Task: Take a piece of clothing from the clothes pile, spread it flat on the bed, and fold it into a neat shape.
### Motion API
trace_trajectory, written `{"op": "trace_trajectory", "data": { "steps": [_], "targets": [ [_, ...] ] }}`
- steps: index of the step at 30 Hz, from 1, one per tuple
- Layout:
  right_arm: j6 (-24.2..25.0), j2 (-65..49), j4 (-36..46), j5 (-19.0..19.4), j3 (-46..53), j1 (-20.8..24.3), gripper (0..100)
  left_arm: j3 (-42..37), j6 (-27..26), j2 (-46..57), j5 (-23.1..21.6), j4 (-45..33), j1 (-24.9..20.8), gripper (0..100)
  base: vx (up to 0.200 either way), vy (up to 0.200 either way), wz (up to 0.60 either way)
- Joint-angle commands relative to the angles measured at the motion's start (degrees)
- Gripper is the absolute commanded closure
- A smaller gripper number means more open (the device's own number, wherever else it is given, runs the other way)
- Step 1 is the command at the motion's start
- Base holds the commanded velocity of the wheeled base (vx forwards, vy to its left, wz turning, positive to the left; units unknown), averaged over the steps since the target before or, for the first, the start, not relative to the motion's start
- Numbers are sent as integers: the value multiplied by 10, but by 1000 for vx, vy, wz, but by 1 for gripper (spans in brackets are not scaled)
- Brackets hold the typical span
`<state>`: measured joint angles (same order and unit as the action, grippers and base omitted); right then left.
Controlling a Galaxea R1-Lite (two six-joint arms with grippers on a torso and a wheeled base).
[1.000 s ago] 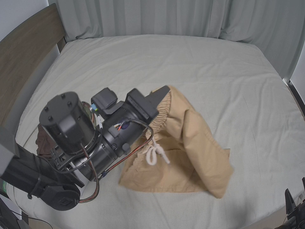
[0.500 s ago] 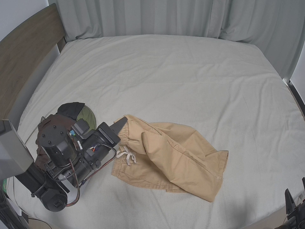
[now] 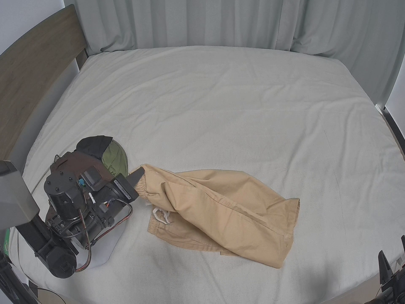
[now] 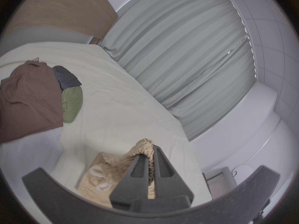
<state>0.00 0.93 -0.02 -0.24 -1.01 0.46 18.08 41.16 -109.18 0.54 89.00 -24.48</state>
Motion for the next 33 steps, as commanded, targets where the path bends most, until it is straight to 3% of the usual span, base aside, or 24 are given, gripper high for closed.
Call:
{"op": "trace_trajectory", "data": {
  "steps": [1,3,12,33],
  "targets": [
    [0,-5,-1,0,10,1,0,-14,-14,-11,-7,0,20,100,0,0,0],
    [-1,-5,-1,0,10,0,0,-20,-42,-33,-32,0,31,100,0,0,0],
    [-4,-5,-2,0,10,1,0,14,-79,-104,-33,2,36,100,0,0,0],
    [-10,-5,-2,10,10,-1,0,16,-79,-105,-34,1,55,100,0,0,0]
  ]
}}
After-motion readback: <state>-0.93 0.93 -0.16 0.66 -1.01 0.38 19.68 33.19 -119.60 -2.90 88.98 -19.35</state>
